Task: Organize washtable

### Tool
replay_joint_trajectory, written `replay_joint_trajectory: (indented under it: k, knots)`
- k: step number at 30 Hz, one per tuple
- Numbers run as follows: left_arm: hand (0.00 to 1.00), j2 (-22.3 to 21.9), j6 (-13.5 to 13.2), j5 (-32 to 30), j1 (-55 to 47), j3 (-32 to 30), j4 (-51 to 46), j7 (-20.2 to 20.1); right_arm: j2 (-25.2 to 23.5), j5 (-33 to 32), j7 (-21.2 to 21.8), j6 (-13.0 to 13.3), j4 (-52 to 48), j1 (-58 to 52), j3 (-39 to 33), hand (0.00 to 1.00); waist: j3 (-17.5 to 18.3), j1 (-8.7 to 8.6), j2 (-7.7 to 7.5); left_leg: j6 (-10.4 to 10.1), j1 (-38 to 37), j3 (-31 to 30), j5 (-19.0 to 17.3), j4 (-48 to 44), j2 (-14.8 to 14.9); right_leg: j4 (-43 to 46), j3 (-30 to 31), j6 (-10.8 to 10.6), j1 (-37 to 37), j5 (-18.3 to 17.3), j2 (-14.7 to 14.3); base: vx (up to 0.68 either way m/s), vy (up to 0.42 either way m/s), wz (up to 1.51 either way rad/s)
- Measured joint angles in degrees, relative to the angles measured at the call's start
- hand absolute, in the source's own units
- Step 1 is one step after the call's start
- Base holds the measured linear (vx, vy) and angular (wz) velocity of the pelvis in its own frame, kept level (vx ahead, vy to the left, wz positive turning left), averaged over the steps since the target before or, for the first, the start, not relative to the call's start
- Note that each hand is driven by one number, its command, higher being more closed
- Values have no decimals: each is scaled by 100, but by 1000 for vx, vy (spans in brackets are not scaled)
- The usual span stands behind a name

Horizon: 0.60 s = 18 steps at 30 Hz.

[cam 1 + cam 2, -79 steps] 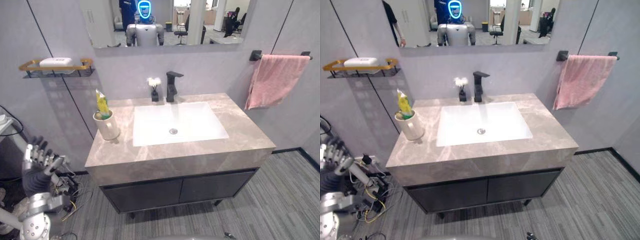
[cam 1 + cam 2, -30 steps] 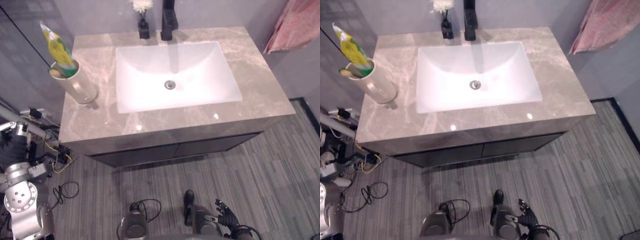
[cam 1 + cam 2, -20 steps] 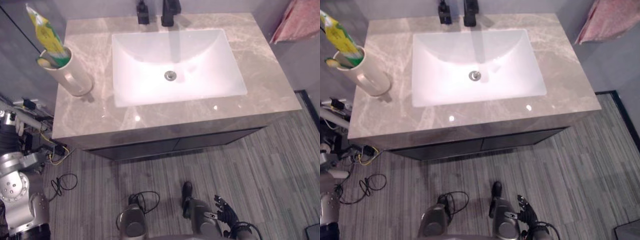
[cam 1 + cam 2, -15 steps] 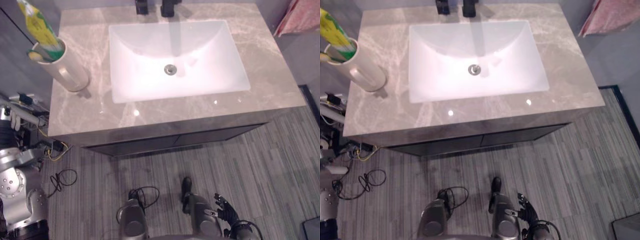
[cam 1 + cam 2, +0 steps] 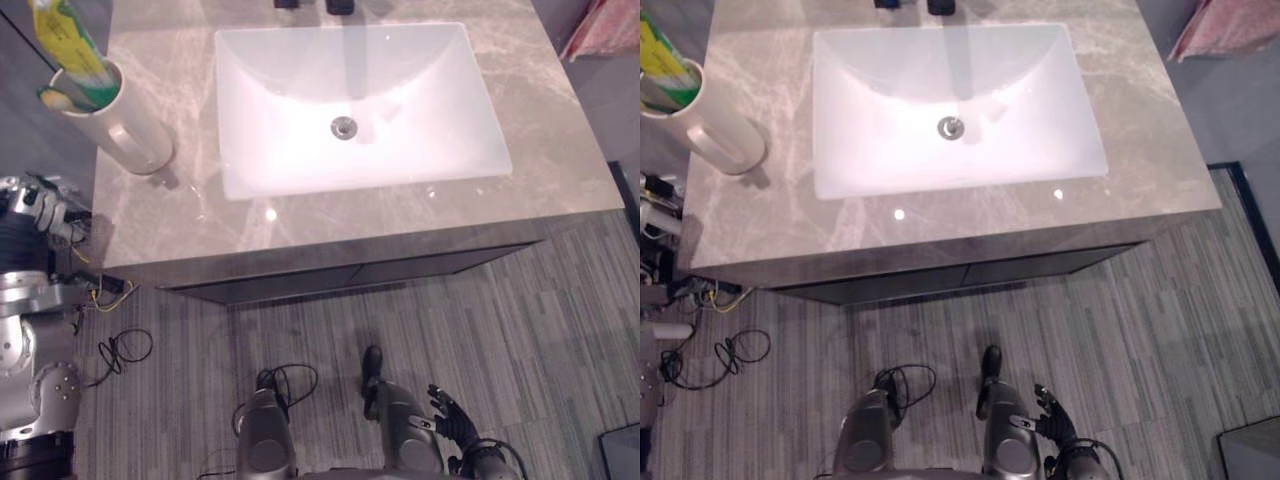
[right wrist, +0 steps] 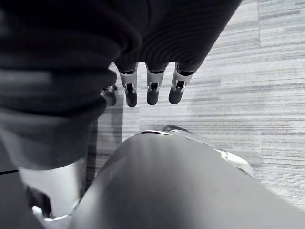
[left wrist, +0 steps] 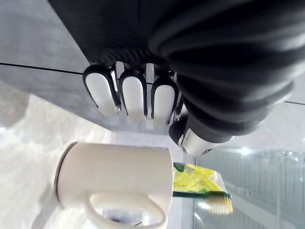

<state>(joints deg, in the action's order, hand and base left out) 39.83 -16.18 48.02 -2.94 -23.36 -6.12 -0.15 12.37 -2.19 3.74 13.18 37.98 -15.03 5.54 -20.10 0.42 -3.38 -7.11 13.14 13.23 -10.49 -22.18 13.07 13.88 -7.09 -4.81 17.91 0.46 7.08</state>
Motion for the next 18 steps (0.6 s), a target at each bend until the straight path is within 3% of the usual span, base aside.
replay_joint_trajectory:
  k: [5,18]
  knots:
    - [100,238,2,196,-86,270,10,-106,68,0,-1,34,1,0,62,0,-1,-48,1,2,-33,44,-2,3,-2,0,48,1,0,16,-2,-11,16,-4]
    - [100,242,10,-32,-1,504,67,39,165,-1,-8,90,-21,0,218,0,-134,-149,4,23,42,112,-17,-43,12,-113,103,11,51,112,-22,2,10,-2]
